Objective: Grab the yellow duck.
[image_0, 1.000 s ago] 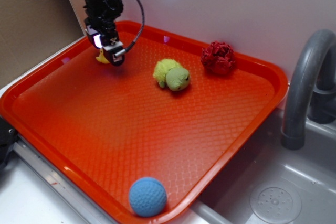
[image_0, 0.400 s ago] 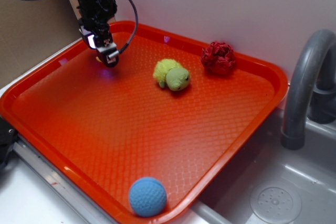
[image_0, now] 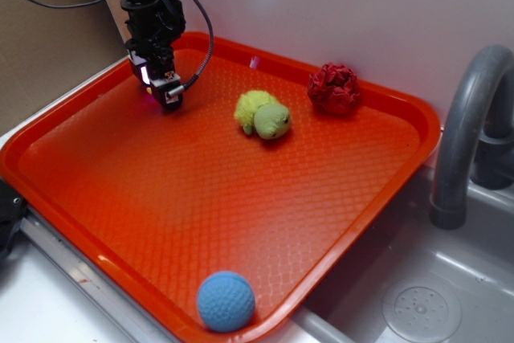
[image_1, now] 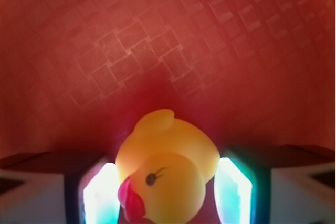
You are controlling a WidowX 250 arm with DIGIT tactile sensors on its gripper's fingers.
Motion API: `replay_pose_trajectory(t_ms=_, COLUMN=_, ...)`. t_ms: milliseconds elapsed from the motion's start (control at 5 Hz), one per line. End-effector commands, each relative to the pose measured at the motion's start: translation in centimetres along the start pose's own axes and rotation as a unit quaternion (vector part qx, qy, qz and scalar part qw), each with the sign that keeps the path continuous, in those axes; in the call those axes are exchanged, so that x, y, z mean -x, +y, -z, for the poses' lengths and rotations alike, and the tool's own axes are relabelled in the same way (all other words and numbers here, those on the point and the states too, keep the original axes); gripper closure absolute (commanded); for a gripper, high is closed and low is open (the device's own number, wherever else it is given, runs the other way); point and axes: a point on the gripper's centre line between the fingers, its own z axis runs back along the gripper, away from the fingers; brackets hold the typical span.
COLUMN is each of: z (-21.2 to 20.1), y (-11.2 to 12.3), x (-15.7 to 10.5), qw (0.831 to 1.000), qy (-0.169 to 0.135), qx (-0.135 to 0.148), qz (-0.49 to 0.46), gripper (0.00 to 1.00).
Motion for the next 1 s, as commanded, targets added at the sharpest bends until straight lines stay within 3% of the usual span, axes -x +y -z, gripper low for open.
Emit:
replay_pose_trajectory(t_ms=0, z=-5.3, y=-0.4, x=-0.1, qw=0.998, qy=-0.057, qx=-0.001, qz=-0.021, gripper=1.0)
replay_pose_trajectory(t_ms=200, z=-10.3, y=-1.4, x=1.3, qw=0.991, qy=-0.128, qx=0.024, qz=-0.038, gripper=1.0)
replay_pose_trajectory(t_ms=400, z=-15.1, y=-3.6, x=5.0, qw=0.984, qy=-0.168, qx=0.013, qz=-0.052, gripper=1.0)
replay_pose_trajectory(t_ms=600, z=-19.8, y=-5.5, x=10.1, qw=0.984, qy=-0.172, qx=0.01, qz=-0.044, gripper=1.0)
replay_pose_trajectory(t_ms=800, z=-24.8, y=-6.4, x=13.7, qw=0.989, qy=-0.142, qx=0.007, qz=-0.046, gripper=1.0)
